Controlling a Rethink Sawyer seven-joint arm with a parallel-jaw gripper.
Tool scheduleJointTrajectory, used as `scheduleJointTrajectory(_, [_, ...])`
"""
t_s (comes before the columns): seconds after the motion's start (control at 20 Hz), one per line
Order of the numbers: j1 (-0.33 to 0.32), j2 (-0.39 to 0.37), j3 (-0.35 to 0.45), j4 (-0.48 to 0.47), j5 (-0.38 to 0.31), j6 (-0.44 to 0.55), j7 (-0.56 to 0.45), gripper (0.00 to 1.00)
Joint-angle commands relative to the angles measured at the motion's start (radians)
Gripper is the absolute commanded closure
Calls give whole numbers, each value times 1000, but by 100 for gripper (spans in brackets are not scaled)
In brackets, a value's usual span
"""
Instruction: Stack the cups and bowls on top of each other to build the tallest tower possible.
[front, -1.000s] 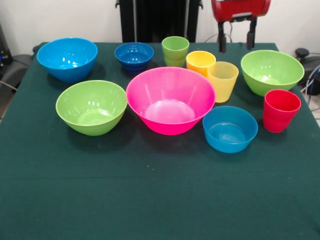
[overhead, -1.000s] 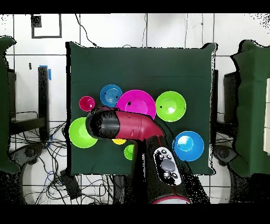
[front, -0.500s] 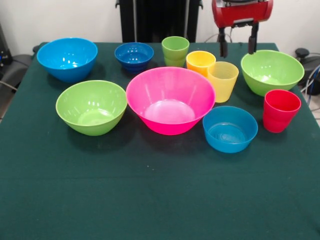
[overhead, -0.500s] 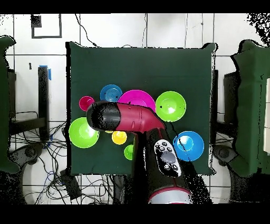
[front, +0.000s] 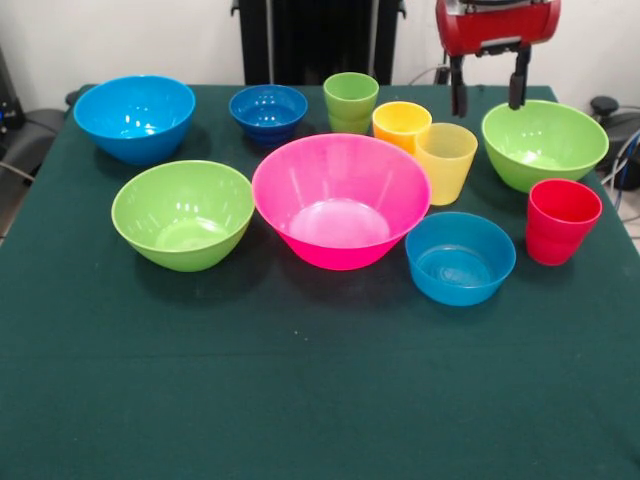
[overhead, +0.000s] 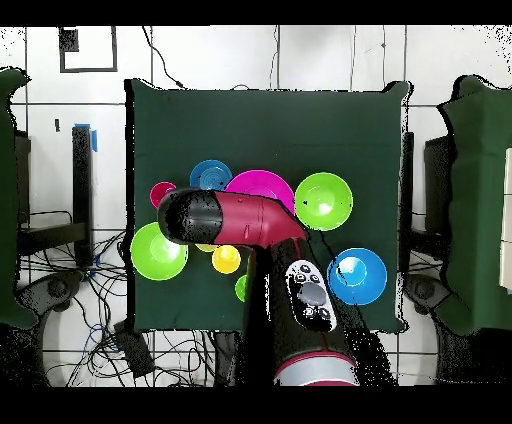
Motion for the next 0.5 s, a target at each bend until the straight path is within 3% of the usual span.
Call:
scheduleJointTrajectory(0.05, [7,-200,45,77,-19,145,20,0])
scheduleJointTrajectory(0.3, [46,-502,-51,297,3,366,-27,0])
scheduleJointTrajectory(0.5, [104,-628,-149,392,-25,363,48,0])
